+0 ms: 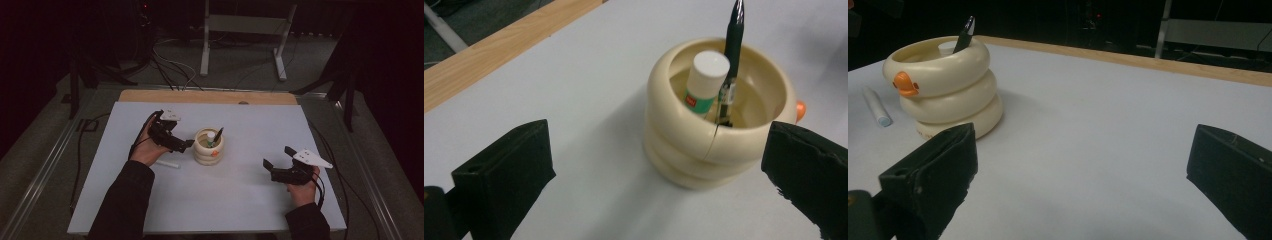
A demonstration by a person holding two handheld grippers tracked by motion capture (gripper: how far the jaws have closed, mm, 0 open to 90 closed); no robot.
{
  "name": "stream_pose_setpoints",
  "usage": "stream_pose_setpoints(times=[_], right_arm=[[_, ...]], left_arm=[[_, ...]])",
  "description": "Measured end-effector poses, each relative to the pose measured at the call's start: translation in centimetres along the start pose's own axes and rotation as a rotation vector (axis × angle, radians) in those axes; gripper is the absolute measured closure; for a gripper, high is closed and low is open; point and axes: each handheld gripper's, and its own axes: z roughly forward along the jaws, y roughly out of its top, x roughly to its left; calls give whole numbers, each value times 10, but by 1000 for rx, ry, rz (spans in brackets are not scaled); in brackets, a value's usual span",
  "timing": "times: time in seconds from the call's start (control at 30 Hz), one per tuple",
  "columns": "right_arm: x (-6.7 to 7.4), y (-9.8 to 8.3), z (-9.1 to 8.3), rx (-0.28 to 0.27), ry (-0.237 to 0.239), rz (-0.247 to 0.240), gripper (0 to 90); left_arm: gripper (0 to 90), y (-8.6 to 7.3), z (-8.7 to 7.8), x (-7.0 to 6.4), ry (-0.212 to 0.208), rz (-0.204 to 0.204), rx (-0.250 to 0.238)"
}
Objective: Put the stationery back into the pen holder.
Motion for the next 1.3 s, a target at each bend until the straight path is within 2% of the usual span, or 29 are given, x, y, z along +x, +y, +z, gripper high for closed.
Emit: stream_pose_setpoints(times=[0.27, 0.63, 0.73, 1.03, 1.3], right_arm=[[0, 0, -1, -2, 1, 0, 0], [-1, 1, -3, -16, 9, -1, 0], [0, 2, -5, -22, -5, -4, 0], [-1, 2, -6, -25, -6, -6, 0], [-1, 2, -6, -24, -8, -8, 0]], left_arm=[[6, -10, -7, 9, 16, -14, 10], [6, -25, -15, 19, 49, -40, -2], [5, -29, -15, 20, 60, -36, 8], [5, -38, -18, 24, 75, -27, 33], [6, -47, -19, 28, 84, -14, 86]])
